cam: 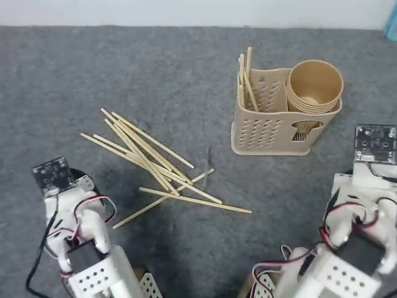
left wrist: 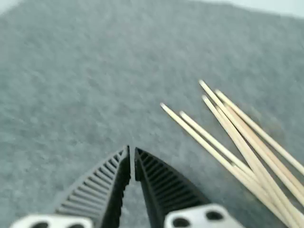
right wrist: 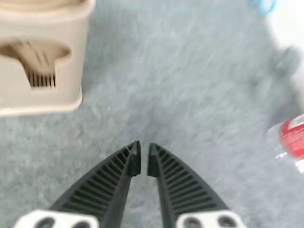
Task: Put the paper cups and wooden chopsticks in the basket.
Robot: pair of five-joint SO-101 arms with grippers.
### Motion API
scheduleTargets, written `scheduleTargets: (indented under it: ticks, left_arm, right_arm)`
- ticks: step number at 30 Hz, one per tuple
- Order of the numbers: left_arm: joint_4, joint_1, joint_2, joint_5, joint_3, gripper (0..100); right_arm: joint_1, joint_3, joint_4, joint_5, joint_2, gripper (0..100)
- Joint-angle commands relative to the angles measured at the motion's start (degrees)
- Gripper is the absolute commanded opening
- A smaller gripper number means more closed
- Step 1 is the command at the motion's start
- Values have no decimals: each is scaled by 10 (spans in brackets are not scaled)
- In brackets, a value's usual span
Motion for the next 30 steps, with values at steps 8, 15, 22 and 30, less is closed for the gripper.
scheduleTargets:
  ticks: [8,15,22,30]
  left_arm:
    - [4,16,-11,114,-20,13]
    - [-52,13,-11,270,-12,13]
    - [-101,11,-10,372,2,13]
    - [-122,22,-11,389,2,13]
  right_arm:
    - [-44,-455,160,-108,362,79]
    - [-77,-768,297,-142,622,80]
    - [-85,-859,276,-187,722,80]
    - [-108,-977,279,-200,735,83]
